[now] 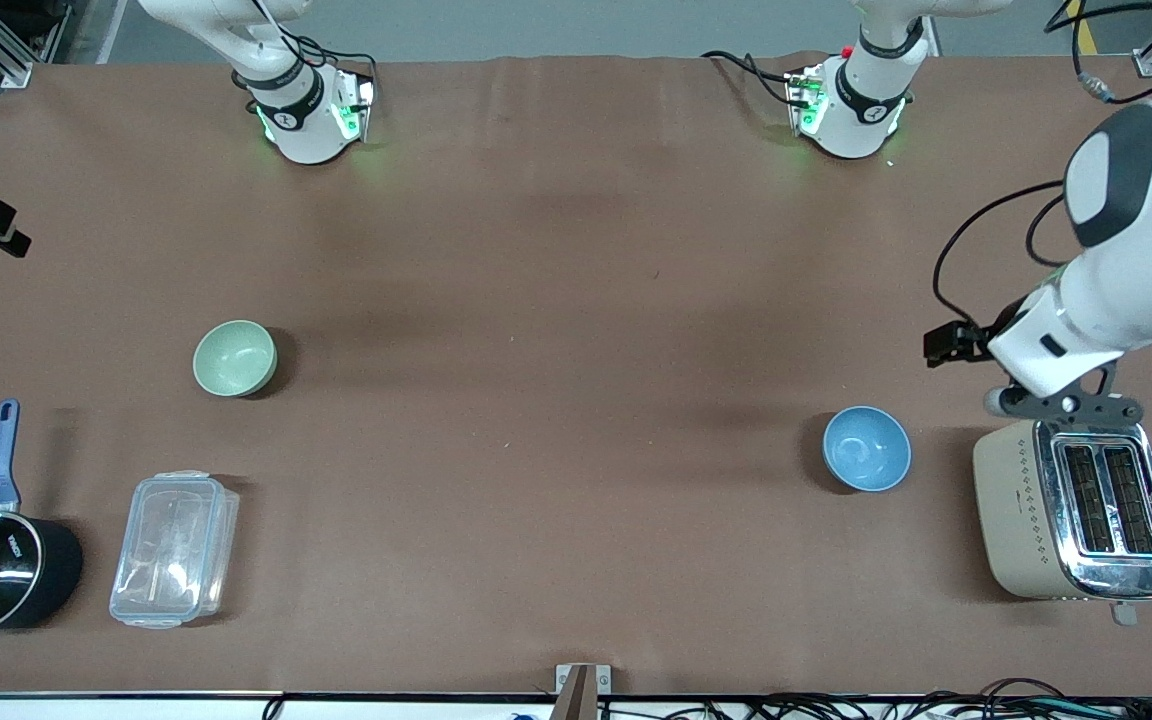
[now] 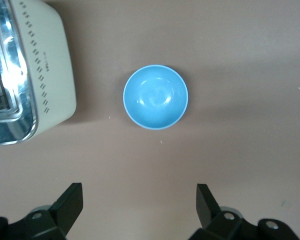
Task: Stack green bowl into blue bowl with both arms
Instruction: 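Reach the right gripper to the green bowl while the left reaches the blue bowl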
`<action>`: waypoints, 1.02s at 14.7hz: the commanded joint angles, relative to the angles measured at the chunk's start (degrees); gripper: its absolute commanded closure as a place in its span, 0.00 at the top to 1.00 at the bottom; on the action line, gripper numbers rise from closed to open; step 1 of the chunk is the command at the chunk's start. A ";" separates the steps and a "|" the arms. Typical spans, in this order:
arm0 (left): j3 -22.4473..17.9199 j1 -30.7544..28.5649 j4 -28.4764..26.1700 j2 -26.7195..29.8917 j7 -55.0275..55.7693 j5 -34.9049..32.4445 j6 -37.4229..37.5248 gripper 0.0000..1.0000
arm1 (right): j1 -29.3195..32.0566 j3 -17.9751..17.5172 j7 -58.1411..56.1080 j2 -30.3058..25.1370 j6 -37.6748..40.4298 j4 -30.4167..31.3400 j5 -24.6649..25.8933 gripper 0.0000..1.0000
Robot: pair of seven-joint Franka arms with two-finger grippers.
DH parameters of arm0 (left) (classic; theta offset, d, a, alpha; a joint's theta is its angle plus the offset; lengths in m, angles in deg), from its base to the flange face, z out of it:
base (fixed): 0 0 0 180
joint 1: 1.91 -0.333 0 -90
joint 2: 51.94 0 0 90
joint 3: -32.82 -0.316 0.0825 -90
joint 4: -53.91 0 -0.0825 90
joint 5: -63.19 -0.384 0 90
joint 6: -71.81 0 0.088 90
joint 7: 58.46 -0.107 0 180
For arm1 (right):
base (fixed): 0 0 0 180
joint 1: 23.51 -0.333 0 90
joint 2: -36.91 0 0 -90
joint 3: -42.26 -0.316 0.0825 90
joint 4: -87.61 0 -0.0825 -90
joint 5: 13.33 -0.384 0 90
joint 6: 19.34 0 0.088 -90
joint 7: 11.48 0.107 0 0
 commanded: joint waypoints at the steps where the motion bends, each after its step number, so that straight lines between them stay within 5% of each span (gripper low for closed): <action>1: -0.16 0.04 0.88 -2.99 -0.42 0.22 -2.09 1.00 | -0.94 0.15 0.50 0.10 1.98 0.37 -0.14 1.00; 6: -0.25 -0.40 -5.08 -4.93 -0.42 0.22 -9.55 1.00 | -2.00 0.32 0.41 -0.96 -14.23 22.65 1.09 1.00; 10: -0.25 -0.75 -8.62 -8.35 -0.42 -0.04 -17.03 1.00 | -0.07 0.50 0.32 -2.98 -39.26 44.63 2.76 1.00; 15: -0.25 -2.24 -8.44 -14.06 -0.51 -5.05 -23.36 0.92 | 3.98 0.58 -0.03 -0.18 -58.72 56.70 5.57 1.00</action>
